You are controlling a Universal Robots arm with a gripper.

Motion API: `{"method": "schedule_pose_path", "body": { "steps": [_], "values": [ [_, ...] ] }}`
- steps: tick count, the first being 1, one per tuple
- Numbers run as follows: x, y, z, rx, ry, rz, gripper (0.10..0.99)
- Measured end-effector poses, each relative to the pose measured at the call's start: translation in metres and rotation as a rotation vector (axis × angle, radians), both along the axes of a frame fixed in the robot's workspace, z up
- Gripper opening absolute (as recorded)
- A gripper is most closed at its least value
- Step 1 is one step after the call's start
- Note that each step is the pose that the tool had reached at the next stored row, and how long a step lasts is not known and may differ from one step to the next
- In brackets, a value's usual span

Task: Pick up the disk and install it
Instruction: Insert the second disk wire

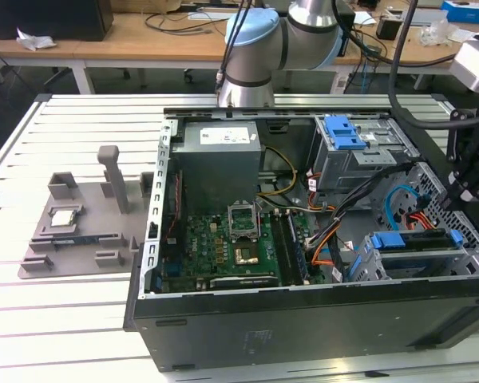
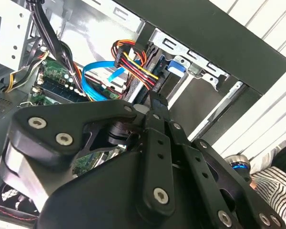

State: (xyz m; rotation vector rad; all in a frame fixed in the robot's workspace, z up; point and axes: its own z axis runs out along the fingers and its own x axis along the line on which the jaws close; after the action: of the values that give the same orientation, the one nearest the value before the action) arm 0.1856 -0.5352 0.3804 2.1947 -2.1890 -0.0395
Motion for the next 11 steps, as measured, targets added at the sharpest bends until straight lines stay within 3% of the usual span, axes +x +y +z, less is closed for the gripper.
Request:
{"method": "schedule_pose_path", "body": {
  "steps": [1, 4, 7, 9, 11],
  "values": [
    [0.0000, 0.0000, 0.0001, 0.000, -0.0001, 0.000, 0.235],
    [-0.0001, 0.0026, 0.0001, 0.000, 0.0000, 0.000, 0.302],
    [-0.0026, 0.0182, -0.0004, 0.000, -0.0001, 0.002, 0.302],
    [-0.0247, 0.0182, -0.0029, 0.000, 0.0000, 0.009, 0.302],
    [-0.0271, 0.0178, -0.0056, 0.000, 0.0000, 0.012, 0.302]
  ]
}}
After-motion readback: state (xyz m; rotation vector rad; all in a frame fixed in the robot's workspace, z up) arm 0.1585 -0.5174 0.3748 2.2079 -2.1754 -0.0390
